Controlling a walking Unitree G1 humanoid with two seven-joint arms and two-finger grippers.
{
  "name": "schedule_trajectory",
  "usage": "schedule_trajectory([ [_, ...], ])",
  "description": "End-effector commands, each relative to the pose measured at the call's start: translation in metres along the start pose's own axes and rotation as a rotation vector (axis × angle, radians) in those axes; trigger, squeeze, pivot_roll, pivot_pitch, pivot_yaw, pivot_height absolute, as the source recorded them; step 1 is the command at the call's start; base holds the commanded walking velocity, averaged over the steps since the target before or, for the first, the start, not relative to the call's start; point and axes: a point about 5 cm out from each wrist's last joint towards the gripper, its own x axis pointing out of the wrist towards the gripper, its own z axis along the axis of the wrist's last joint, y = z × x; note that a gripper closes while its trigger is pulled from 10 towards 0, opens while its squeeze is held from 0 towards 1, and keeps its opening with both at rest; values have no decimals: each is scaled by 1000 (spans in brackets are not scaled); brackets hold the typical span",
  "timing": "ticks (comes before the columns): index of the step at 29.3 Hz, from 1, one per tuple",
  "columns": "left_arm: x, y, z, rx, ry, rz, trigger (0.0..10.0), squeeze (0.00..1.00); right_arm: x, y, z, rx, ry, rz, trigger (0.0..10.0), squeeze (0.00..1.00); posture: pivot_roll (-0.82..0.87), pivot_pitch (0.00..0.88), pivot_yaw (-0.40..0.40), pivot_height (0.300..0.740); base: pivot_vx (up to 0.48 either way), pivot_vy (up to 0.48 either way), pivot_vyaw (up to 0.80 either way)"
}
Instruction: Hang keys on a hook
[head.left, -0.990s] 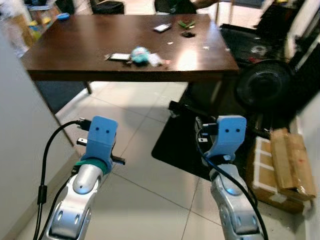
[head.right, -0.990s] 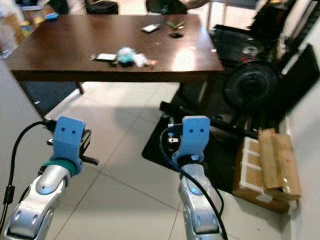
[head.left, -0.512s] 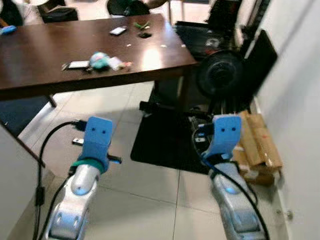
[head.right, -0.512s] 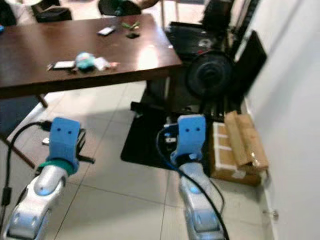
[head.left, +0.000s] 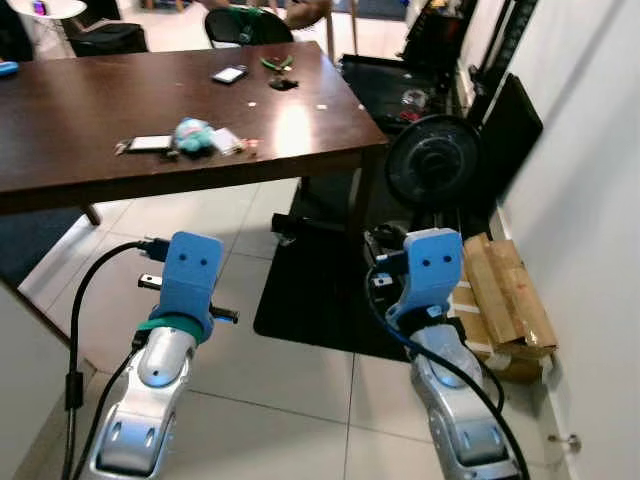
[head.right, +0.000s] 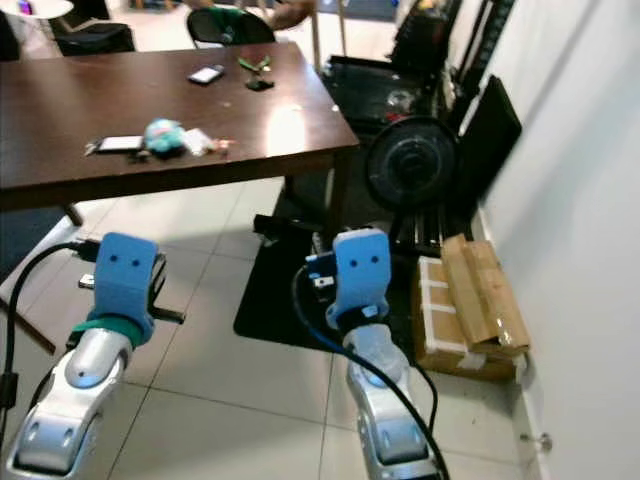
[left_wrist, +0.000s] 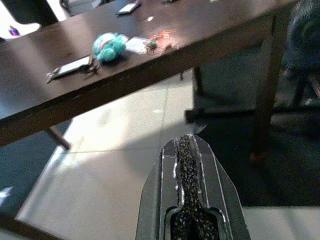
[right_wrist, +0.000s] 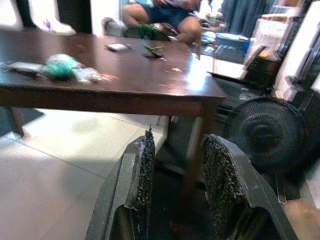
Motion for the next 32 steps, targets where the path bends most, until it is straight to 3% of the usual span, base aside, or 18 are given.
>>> schedule_trajectory([
  [1, -3, 12, -9, 24, 35, 41, 10000, 0, 2, 14, 6, 29, -25, 45, 10000, 0, -108, 32, 93, 740, 480, 0, 0],
  [14, -3, 11, -10, 25, 30, 38, 10000, 0, 1, 15, 3, 19, -21, 67, 10000, 0, -108, 30, 92, 740, 480, 0, 0],
  [32, -2, 9, -10, 23, 28, 29, 10000, 0, 1, 6, -2, 54, 4, 27, 10000, 0, -112, 30, 95, 740, 339, 0, -44],
])
